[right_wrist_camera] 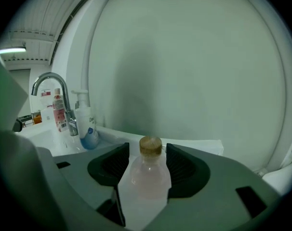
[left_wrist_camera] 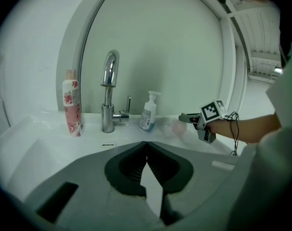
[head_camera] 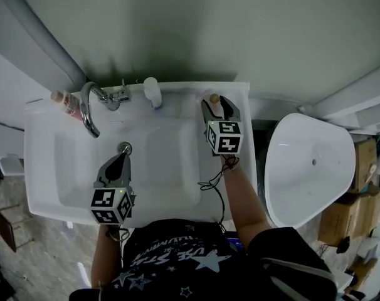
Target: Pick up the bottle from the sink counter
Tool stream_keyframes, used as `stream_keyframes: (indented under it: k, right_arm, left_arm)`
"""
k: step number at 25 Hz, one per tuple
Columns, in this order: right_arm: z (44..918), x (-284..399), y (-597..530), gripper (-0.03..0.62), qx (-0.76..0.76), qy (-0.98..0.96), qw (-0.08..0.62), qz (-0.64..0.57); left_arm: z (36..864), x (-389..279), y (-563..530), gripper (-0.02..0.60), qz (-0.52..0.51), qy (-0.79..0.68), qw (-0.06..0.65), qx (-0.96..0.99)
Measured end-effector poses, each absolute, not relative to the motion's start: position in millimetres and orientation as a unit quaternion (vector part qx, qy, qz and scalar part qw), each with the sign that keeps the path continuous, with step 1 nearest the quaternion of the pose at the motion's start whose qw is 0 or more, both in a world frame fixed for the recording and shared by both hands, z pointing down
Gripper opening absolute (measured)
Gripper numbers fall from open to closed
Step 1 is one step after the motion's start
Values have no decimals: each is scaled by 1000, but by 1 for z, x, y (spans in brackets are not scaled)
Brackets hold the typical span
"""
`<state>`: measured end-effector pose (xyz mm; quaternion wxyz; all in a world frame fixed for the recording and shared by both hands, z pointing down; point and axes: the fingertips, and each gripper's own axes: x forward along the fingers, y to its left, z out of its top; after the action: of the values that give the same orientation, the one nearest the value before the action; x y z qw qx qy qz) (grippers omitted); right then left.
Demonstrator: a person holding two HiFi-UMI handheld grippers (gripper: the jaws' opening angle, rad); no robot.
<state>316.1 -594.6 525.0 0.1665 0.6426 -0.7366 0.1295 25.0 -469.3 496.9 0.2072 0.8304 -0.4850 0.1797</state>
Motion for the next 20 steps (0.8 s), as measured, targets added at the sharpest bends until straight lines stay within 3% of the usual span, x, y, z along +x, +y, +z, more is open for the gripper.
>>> stream_keyframes:
  k: [13,20]
  right_arm:
    - [537,318,-613,144,654,-730,159,117]
    - [525,316,-602,140,655,-728,166,113]
  left_arm:
    - [521,34,-464,20,200,-477,228,825]
    - [514,28,-452,18,191,-482,219,827]
